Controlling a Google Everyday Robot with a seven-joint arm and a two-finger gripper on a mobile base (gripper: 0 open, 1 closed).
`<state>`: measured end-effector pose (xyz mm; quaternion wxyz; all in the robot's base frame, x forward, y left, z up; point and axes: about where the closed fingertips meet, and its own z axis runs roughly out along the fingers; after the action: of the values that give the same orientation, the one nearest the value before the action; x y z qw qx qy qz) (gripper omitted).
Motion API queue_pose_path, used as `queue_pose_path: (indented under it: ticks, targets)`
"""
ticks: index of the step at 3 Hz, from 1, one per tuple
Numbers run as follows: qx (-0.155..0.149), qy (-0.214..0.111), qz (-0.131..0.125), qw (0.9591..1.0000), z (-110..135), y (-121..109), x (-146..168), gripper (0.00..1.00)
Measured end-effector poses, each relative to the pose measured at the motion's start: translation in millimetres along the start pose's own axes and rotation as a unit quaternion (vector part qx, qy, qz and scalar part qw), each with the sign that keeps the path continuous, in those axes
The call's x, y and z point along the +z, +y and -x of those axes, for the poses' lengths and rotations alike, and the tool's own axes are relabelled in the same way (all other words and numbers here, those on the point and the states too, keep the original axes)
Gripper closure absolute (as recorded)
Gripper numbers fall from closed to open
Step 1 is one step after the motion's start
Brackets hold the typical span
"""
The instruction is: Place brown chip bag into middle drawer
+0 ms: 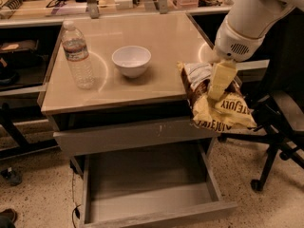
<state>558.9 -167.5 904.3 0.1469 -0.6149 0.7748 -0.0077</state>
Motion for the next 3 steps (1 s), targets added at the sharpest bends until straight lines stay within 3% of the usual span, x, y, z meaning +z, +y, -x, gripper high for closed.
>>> queue_pose_path:
  ticks: [1, 2, 3]
  targets:
    - [0.0, 0.0, 0.0, 1.0, 0.0, 0.1, 0.0, 1.0]
    - [-0.007, 0.009, -0.001, 0.9999, -2.5, 21.4, -4.3, 1.0]
    - [-0.006, 0.006, 0.01, 0.9999, -3.7, 59.3, -1.9, 1.0]
